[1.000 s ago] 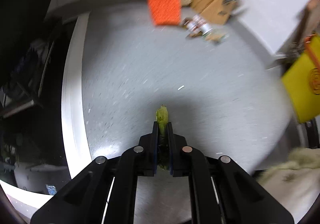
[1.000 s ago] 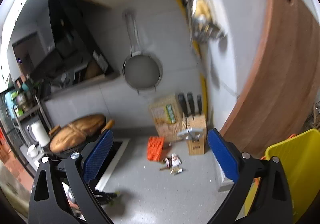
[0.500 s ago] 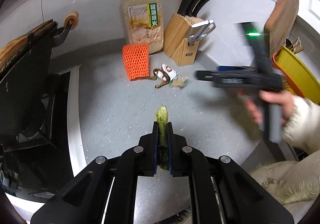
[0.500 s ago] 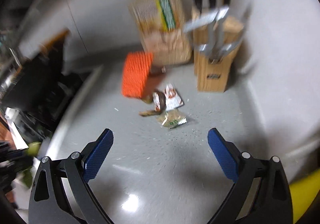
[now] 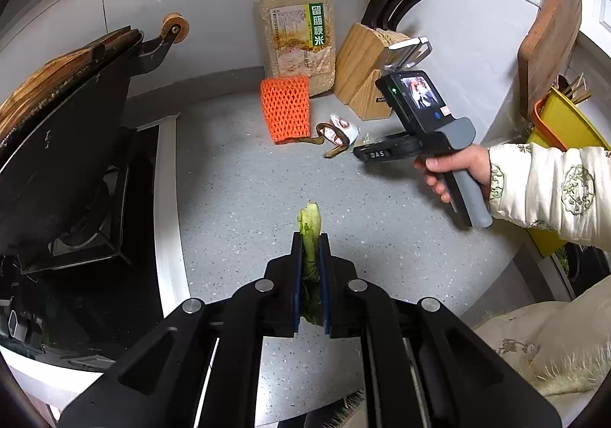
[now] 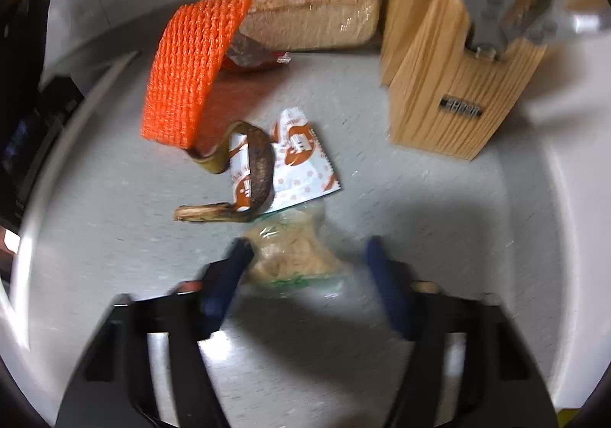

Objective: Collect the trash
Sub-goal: 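Grasp the clear plastic crumb bag with the right tool, then carry the clear bag to the yellow bin and open the right tool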

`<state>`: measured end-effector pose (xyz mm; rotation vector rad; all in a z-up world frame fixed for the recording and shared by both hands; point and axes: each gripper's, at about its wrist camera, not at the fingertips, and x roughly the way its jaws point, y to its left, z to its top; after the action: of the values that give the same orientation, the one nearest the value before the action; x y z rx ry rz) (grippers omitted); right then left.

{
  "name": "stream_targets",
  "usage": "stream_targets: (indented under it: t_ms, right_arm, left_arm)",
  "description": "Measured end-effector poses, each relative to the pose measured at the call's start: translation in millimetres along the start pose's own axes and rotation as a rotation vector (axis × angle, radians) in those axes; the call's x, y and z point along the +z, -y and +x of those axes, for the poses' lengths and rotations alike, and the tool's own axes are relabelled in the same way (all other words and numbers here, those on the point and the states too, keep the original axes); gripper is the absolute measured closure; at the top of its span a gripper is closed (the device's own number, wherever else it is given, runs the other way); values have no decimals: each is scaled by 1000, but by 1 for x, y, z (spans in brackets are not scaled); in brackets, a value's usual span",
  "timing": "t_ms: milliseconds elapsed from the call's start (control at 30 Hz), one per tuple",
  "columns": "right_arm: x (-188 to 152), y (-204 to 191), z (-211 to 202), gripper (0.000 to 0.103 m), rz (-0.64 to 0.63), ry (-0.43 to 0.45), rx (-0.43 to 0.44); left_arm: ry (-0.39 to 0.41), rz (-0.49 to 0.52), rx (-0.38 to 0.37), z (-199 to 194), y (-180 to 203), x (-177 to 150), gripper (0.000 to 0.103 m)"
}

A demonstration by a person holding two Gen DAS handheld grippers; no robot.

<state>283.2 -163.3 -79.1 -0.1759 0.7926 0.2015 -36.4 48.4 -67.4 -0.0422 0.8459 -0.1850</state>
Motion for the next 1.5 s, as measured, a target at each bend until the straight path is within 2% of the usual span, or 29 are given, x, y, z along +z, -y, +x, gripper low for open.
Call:
stream_targets:
  t_ms: [33, 67, 267, 433, 567, 633, 767, 833, 933, 1000, 1033, 1200, 1300, 1433, 1500]
  right_arm:
    - [0, 1, -1, 85, 10, -13, 16]
    - [1, 2, -2, 88, 24, -26, 30]
    - [-14, -5, -54, 91, 43, 46, 152]
    - [-38, -16, -132, 91, 36, 152, 224]
    - [-57, -26, -199, 91, 22, 240, 246]
    - [-66, -26, -250, 91, 17, 323, 231]
    - [-72, -7, -337, 91, 53, 497, 131]
    - [-75, 9, -384, 91, 79, 597, 35]
    - [-84, 34, -431, 90, 116, 668, -119]
    - [-92, 55, -444, 90, 168, 666, -182]
    - [-97, 67, -443, 90, 210, 641, -227]
    - [-124, 116, -418, 90, 422, 488, -334]
    - [-145, 149, -416, 90, 583, 461, -329]
    - [-167, 181, -409, 88, 731, 399, -314]
    - [-178, 197, -400, 47, 838, 372, -247]
  left_arm:
    - [2, -1, 2, 0, 0, 1, 94]
    - [5, -4, 0, 1, 0, 2, 94]
    - [17, -5, -16, 7, 0, 9, 94]
    - [14, -5, -25, 15, 2, 12, 94]
    - [8, -4, -29, 22, 3, 16, 94]
    - [11, -4, -28, 24, 3, 19, 94]
    - [7, 6, -42, 33, 7, 26, 94]
    - [15, 22, -56, 35, 14, 31, 94]
    - [35, 49, -81, 35, 26, 41, 94]
    - [43, 63, -94, 36, 33, 45, 94]
    - [43, 65, -104, 38, 36, 47, 94]
    - [50, 79, -125, 38, 46, 51, 94]
    - [54, 94, -128, 37, 51, 54, 94]
    - [71, 104, -127, 34, 56, 60, 94]
    - [79, 103, -127, 31, 56, 62, 94]
